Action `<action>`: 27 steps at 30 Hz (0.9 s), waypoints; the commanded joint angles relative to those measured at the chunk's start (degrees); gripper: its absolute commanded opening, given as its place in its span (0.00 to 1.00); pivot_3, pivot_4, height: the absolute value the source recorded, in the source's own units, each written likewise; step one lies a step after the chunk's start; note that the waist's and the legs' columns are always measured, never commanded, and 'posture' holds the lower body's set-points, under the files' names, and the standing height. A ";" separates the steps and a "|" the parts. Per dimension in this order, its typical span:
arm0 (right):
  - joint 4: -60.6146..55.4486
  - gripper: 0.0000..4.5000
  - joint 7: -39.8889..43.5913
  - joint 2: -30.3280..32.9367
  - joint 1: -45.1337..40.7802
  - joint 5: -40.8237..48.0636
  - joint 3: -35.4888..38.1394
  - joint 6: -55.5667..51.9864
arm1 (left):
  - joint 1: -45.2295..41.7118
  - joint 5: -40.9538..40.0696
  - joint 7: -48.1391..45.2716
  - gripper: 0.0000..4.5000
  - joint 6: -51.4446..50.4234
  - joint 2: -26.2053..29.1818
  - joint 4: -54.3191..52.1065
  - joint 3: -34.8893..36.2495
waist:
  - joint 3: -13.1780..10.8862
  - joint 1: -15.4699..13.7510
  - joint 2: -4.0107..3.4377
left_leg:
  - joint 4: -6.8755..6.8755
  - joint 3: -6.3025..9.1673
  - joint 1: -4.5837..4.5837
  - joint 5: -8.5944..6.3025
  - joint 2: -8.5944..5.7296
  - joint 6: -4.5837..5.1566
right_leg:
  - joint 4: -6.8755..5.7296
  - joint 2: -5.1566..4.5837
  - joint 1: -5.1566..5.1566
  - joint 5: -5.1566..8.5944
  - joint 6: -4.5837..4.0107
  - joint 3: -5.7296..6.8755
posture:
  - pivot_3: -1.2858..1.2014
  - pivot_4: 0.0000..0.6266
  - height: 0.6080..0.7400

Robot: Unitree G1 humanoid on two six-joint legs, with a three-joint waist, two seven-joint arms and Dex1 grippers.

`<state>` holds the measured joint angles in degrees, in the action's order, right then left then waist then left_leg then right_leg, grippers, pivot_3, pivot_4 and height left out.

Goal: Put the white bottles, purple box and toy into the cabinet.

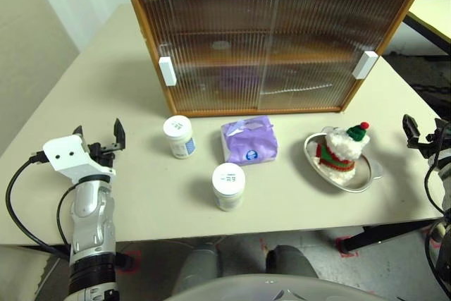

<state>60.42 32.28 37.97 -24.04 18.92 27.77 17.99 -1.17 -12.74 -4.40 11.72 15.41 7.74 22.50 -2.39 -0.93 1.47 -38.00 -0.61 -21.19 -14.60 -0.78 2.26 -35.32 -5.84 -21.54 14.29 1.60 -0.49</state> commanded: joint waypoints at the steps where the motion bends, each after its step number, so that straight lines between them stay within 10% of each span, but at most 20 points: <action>1: -0.52 1.00 -0.18 -0.32 -0.19 -0.16 -0.25 1.03 | -1.06 0.46 -0.06 1.00 0.18 0.15 2.35 -0.13 | 0.00 -0.02 0.00 | 0.00 0.00 0.00 0.00 0.00 0.01 | 0.00 0.00 0.00 0.00 0.00 0.00 | 0.53 0.00 1.00; 11: -4.20 1.00 1.35 0.64 -1.93 0.98 0.36 1.33 | -4.24 0.67 -0.21 1.00 0.15 0.15 4.12 -1.07 | 0.01 0.18 0.00 | -0.02 -0.02 0.00 0.01 0.00 0.01 | 0.00 0.06 0.00 -0.02 0.02 0.00 | 0.51 0.00 1.00; 27: -65.50 1.00 15.12 0.95 3.82 23.15 -10.21 -36.21 | -11.46 -4.73 -10.73 1.00 -2.42 9.01 8.58 0.42 | 0.09 1.31 -0.04 | -0.07 0.02 -0.22 -0.13 0.15 -0.22 | -0.28 -0.09 -0.39 -0.13 -0.06 0.01 | 0.50 0.00 1.00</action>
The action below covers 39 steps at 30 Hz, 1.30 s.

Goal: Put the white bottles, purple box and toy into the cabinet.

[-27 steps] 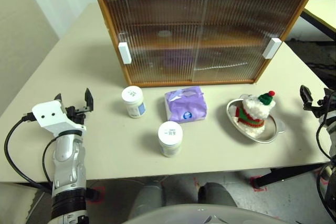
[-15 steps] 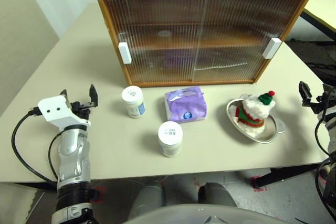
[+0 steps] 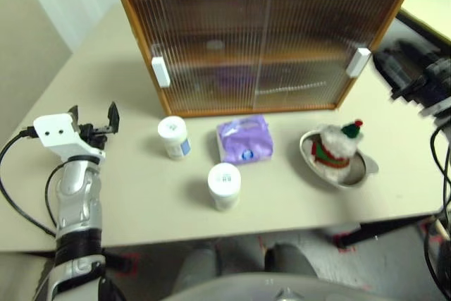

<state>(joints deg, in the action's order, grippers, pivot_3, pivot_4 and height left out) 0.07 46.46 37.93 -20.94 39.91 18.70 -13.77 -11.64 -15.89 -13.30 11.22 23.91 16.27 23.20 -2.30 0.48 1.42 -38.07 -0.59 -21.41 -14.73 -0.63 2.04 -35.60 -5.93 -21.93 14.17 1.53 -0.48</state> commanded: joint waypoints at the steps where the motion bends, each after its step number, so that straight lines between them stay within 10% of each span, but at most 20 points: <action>1: -6.36 1.00 1.05 0.81 0.70 2.43 -1.52 -5.39 | -1.73 -1.93 -2.32 1.00 -2.28 0.59 0.57 -0.17 | 0.02 -0.21 0.03 | -0.01 -0.02 0.00 -0.01 0.00 -0.01 | 0.01 0.00 0.00 -0.01 0.02 0.00 | 0.51 0.00 1.00; 12: -17.55 1.00 4.21 -0.37 -0.16 6.52 -6.55 -12.87 | -6.77 -5.66 -5.20 0.96 -11.83 -1.13 -8.44 -3.85 | 0.07 -0.89 0.20 | -0.01 -0.08 -0.10 -0.01 -0.01 -0.03 | 0.04 0.10 -0.13 -0.04 0.02 -0.02 | 0.51 0.00 1.00; 24: -15.88 1.00 4.31 -1.52 -0.93 5.68 -6.08 -11.85 | -5.69 -8.03 -3.23 0.01 -24.12 -5.89 -22.19 -8.56 | 0.06 -1.50 0.28 | -0.09 -0.09 -0.13 -0.01 -0.01 -0.02 | 0.00 0.43 -0.15 -0.06 0.04 -0.06 | 0.51 0.00 1.00; 39: -15.74 1.00 3.13 -1.62 -1.25 5.28 -4.96 -11.24 | -8.54 -7.00 -2.87 0.01 -25.64 -6.80 -19.58 -9.91 | 0.06 -1.33 0.28 | -0.11 -0.15 -0.09 0.14 0.28 0.20 | 0.01 1.01 -0.19 -0.12 -0.08 -0.40 | 0.50 0.00 1.00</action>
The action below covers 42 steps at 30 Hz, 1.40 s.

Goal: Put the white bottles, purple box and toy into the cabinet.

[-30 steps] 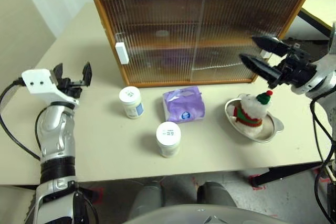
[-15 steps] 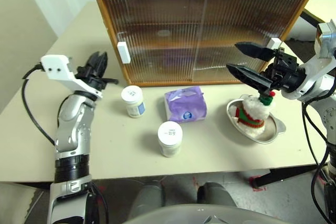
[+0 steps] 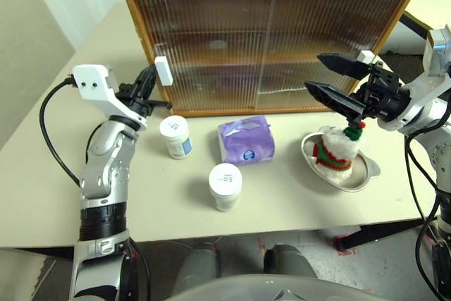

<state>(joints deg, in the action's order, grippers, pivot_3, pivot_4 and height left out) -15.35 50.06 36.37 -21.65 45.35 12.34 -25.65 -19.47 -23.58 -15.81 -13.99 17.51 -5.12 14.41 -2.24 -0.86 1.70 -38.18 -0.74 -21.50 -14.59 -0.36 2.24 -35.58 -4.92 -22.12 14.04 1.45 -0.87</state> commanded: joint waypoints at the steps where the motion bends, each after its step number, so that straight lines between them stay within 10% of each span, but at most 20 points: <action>1: -0.49 1.00 -0.93 -0.23 -0.59 0.19 1.70 0.48 | -1.15 0.71 -0.44 0.01 -0.42 -0.54 2.30 -1.27 | 0.00 0.03 0.00 | 0.00 -0.02 0.01 0.00 0.00 0.00 | 0.00 0.00 0.00 0.00 0.00 -0.02 | 0.50 0.00 1.00; 42: -5.69 1.00 -8.01 -0.57 1.59 2.67 5.97 -1.33 | -20.14 6.31 -12.81 0.01 1.35 -9.48 23.79 -14.81 | -0.01 4.66 0.03 | -0.09 -1.00 0.11 0.05 0.03 0.10 | 0.08 0.27 -0.18 -0.17 0.45 -1.21 | 0.45 0.00 1.00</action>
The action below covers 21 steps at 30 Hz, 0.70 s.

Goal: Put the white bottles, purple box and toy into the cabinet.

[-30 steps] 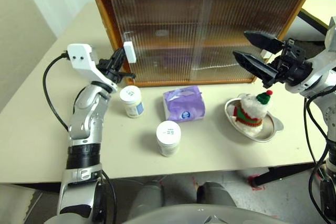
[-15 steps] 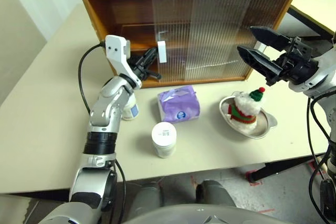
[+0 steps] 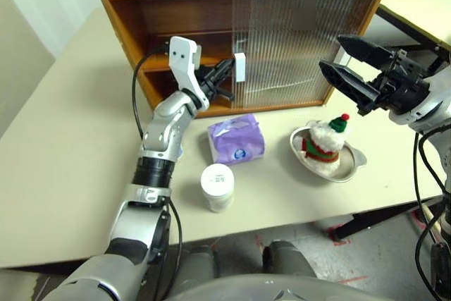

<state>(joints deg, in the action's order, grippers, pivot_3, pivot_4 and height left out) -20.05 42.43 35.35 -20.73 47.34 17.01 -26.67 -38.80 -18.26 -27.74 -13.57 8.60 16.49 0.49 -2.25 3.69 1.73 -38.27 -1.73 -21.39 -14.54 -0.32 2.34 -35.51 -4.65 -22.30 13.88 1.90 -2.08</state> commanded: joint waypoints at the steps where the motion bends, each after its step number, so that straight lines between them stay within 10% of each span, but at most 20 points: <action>1: -1.00 1.00 -0.43 0.49 0.76 0.67 1.36 -0.28 | -0.90 1.16 -1.11 0.01 1.20 -0.67 2.62 -0.83 | 0.00 0.19 0.00 | 0.00 -0.02 0.00 0.00 0.00 0.00 | 0.00 0.00 -0.02 -0.01 0.01 -0.02 | 0.44 0.00 1.00; 21: 1.60 1.00 2.29 -3.14 2.30 2.29 3.22 3.38 | 0.98 -2.55 -1.89 0.01 -1.44 3.73 -3.57 5.52 | 0.00 1.16 0.01 | -0.03 -0.29 0.06 0.00 0.09 0.02 | 0.04 0.08 -0.06 -0.21 0.25 -0.34 | 0.46 0.00 1.00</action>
<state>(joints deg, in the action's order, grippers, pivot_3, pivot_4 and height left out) -18.91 43.80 32.25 -19.13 48.51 19.14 -23.66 -38.51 -19.81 -29.03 -13.69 11.78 14.60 5.45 -2.25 4.85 1.73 -38.29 -2.03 -21.34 -14.53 -0.24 2.35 -35.46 -4.58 -22.36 13.65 2.16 -2.43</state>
